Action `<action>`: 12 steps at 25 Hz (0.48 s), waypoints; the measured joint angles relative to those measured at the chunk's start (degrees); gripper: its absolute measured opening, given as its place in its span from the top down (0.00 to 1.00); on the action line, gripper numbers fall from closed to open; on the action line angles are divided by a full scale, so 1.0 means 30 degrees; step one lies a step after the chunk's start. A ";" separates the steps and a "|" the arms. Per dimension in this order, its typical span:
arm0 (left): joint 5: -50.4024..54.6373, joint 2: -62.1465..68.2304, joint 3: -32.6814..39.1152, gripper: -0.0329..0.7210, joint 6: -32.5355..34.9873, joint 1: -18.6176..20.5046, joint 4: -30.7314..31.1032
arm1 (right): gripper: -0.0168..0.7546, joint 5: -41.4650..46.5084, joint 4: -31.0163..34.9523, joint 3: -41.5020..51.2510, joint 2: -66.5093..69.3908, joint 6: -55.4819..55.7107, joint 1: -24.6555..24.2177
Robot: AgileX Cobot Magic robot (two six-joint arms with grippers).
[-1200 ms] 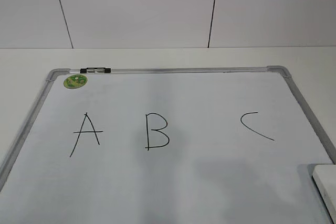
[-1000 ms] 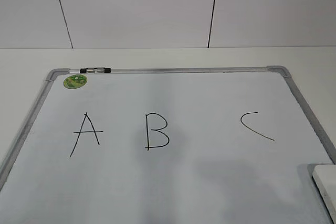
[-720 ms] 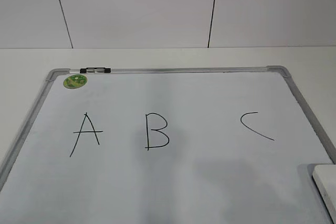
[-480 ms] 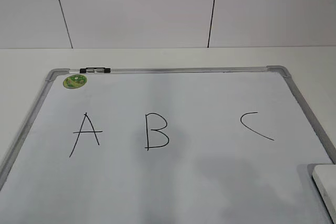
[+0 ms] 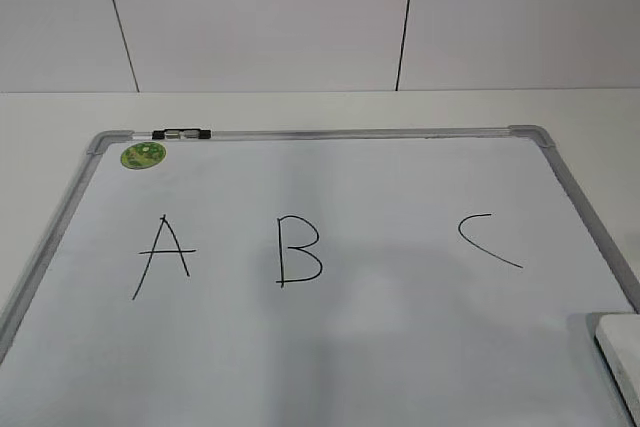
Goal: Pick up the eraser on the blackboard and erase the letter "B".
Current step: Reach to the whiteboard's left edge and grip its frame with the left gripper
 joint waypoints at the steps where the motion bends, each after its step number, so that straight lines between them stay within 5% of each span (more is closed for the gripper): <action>1: 0.0000 0.1043 -0.0295 0.64 0.0000 0.0000 -0.0157 | 0.26 0.0000 0.0214 -0.0190 0.0499 0.0129 0.0000; 12: 0.0245 1.3008 -0.4752 0.64 0.0000 -0.0506 -0.1877 | 0.26 -0.0034 0.1669 -0.0666 0.5190 0.0330 0.0000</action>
